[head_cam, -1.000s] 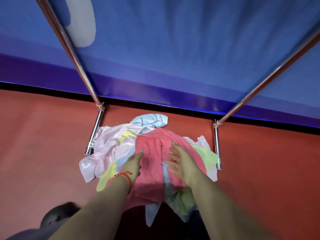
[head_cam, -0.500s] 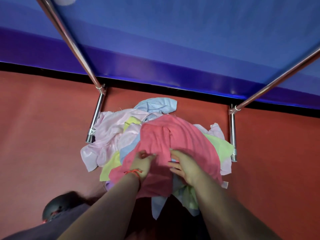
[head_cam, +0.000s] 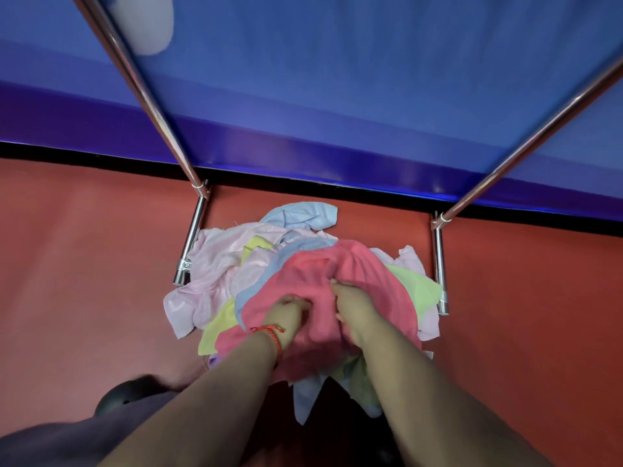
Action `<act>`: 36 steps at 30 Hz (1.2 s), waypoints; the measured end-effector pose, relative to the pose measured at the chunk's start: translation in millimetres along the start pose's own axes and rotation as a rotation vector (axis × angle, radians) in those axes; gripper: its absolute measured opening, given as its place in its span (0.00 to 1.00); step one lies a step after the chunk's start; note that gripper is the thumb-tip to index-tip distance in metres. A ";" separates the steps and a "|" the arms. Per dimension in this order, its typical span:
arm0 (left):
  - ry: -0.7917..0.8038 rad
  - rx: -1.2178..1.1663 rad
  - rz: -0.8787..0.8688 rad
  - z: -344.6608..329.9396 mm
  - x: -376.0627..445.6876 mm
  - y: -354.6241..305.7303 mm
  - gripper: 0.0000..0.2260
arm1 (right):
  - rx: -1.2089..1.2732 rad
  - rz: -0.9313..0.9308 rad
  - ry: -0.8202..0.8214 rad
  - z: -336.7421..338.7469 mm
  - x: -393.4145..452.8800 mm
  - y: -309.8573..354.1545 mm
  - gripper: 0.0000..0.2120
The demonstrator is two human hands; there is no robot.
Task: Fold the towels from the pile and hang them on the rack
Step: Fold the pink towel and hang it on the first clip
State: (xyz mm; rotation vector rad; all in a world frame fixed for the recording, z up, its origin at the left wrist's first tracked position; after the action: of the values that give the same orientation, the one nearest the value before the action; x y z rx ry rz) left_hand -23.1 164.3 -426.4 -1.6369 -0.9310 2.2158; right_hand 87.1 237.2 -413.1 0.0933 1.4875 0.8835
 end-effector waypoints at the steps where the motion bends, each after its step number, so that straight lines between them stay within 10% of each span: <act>1: -0.034 -0.109 0.038 2.1 -3.7 -0.3 0.09 | 0.004 0.024 -0.017 3.1 -7.7 8.0 0.14; 5: -0.131 -0.330 0.055 10.4 -38.0 -11.4 0.09 | 0.038 0.124 -0.055 8.7 -57.3 38.7 0.13; 10: 0.017 -0.073 -0.174 18.8 -113.3 -54.0 0.05 | 0.308 0.224 -0.034 18.1 -139.6 63.9 0.14; 17: 0.248 -0.322 -0.323 25.4 -229.4 -98.4 0.12 | 0.846 0.318 0.154 47.3 -267.9 81.7 0.12; 30: 0.214 -0.503 -0.607 48.8 -356.7 -135.4 0.05 | 0.363 0.664 -0.071 47.0 -392.8 58.6 0.11; 36: 0.214 0.202 -0.985 33.1 -422.4 -163.5 0.05 | 0.059 0.935 0.086 33.2 -433.0 87.2 0.25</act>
State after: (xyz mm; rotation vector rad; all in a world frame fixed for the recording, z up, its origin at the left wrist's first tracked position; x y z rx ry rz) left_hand 64.0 54.0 5.4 -0.9569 -1.0800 1.3708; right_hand 145.4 71.6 -6.4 0.8540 1.5429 1.5907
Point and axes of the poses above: each hand's wrist, its own x-axis towards the middle knuckle, its own z-axis out of the back of the hand, y = z × x, the point moved 10 cm from there along x, towards the middle knuckle, and after that the axes turned 2 degrees about x, right-handed, at the moved point
